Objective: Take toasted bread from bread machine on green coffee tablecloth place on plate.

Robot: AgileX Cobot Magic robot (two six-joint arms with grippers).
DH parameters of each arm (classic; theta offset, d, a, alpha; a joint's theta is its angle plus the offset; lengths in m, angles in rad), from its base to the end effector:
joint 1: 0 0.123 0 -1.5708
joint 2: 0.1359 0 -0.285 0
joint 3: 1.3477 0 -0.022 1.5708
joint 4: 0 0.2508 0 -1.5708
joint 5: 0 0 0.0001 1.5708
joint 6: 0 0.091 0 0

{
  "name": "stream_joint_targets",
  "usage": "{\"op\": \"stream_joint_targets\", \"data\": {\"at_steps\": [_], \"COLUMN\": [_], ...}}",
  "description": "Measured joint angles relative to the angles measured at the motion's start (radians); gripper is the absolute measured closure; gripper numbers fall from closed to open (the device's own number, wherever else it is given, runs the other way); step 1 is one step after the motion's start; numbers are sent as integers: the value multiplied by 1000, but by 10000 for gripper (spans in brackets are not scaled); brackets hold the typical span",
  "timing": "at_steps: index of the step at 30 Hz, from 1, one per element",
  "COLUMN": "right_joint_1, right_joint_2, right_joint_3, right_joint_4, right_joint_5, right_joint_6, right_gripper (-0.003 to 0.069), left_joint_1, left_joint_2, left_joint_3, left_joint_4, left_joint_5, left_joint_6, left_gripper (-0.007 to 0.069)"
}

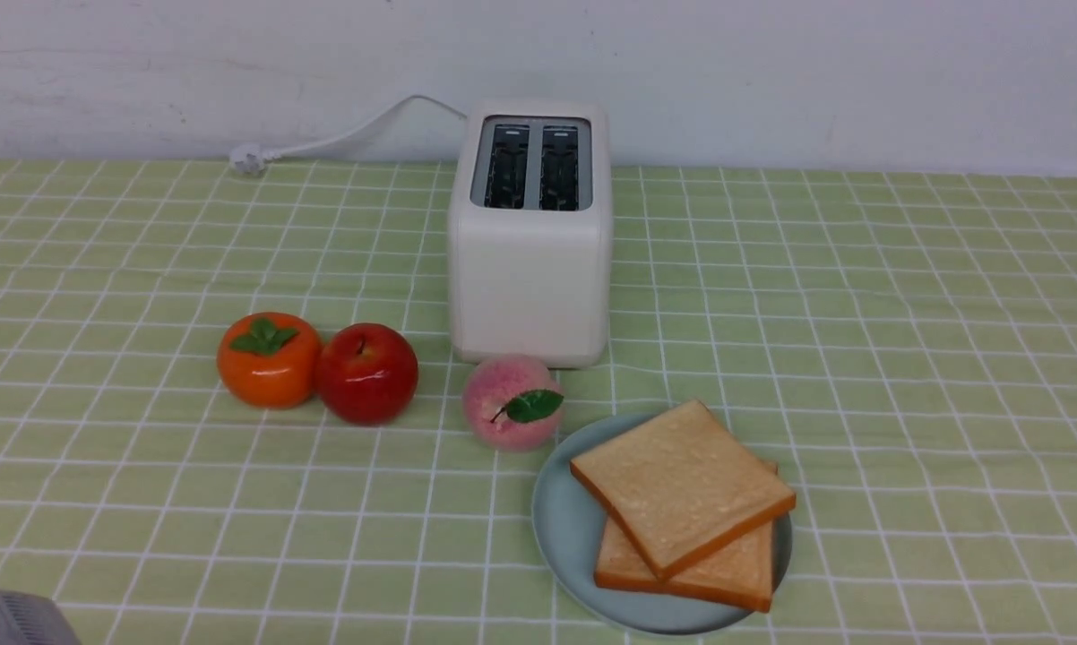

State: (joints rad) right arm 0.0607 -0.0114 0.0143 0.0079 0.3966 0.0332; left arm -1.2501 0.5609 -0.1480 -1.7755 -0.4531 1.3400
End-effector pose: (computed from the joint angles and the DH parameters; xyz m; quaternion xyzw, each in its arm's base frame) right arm 0.0517 0.0034 0.1734 -0.0091 0.8084 0.0310 0.5877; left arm 0.0688 -0.0836 0.2126 0.2064 0.8021 -0.2776 0.4868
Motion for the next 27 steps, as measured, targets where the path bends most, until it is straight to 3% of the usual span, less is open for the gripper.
{"op": "stream_joint_targets", "data": {"at_steps": [7,9,11,14,19,27], "right_joint_1": [0,0,0,0,0,0], "right_joint_2": [0,0,0,0,0,0], "right_joint_3": [0,0,0,0,0,0], "right_joint_4": [-1,-1,-1,-1,-1,-1], "right_joint_5": [0,0,0,0,0,0], "right_joint_6": [0,0,0,0,0,0], "right_gripper": [669,669,669,669,668,662], "left_joint_1": [0,0,0,0,0,0], "left_joint_2": [-16,-34,-56,-62,-62,-62], "left_joint_3": [0,0,0,0,0,9], "left_joint_4": [64,194,430,678,752,771], "left_joint_5": [51,97,145,160,145,152], "left_joint_6": [-123,-200,-354,-582,-775,-738], "left_gripper": [543,552,594,638,638,638]}}
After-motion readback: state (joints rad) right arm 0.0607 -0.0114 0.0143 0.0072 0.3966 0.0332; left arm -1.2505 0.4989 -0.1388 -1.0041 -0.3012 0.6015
